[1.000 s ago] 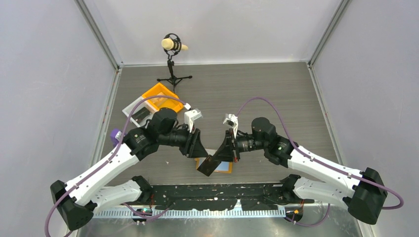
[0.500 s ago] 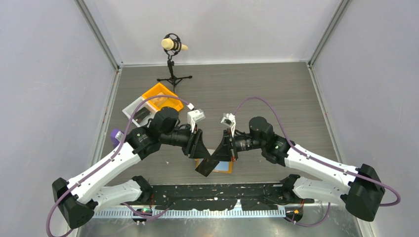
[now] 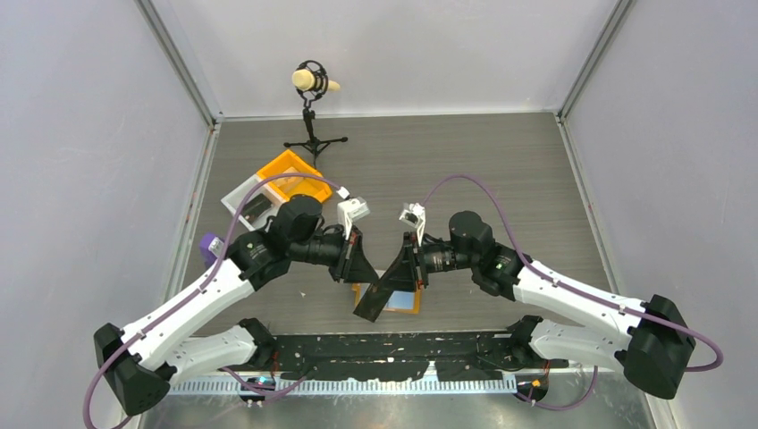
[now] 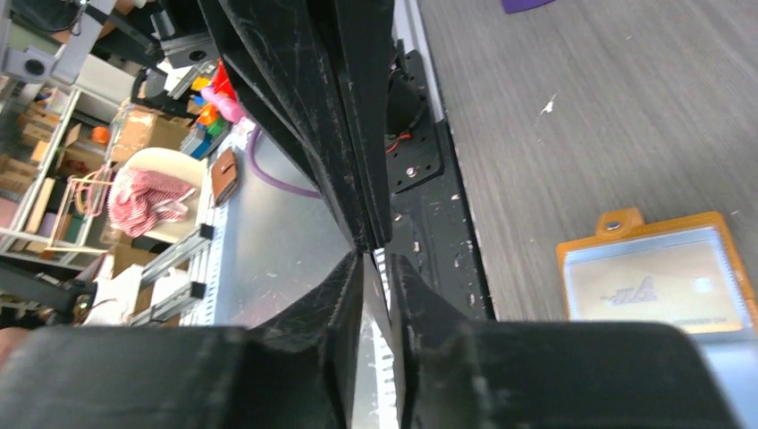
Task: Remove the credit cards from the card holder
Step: Place the credit card in the storage box.
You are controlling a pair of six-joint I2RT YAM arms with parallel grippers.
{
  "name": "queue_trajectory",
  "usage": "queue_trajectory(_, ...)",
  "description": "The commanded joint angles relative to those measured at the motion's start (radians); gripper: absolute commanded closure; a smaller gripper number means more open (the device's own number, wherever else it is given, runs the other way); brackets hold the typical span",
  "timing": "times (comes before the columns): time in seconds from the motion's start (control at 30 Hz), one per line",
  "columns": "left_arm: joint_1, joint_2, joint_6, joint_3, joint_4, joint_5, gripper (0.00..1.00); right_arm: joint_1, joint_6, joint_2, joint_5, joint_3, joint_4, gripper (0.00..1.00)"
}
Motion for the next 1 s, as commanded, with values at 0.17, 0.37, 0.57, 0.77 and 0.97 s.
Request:
queue_trajectory(0.17,-0.002,-0.129,-0.134,-0.048,0.132,-0.191,1.0,-0.019,0.096,-0.082,0.095,-0.097,0.196,0.44)
queue_trajectory(0.37,-0.002,-0.253,-0.283,-0.154,0.358,-0.352,1.0,-0.021,0.19,-0.13,0.162,-0.183,0.36,0.35)
queue_trajectory(0.57,-0.002,-0.331,-0.386,-0.261,0.572,-0.402,1.0,-0.021,0.237,-0.081,0.114,-0.157,0.448,0.36)
queue_trajectory(0.77,-0.002,-0.369,-0.412,-0.295,0.605,-0.431,1.0,-0.021,0.267,-0.039,0.113,-0.155,0.507,0.73)
queue_trajectory(0.97,0.0,-0.391,-0.285,-0.195,0.294,-0.45,0.74,-0.051,0.123,-0.059,-0.012,-0.14,0.385,0.94)
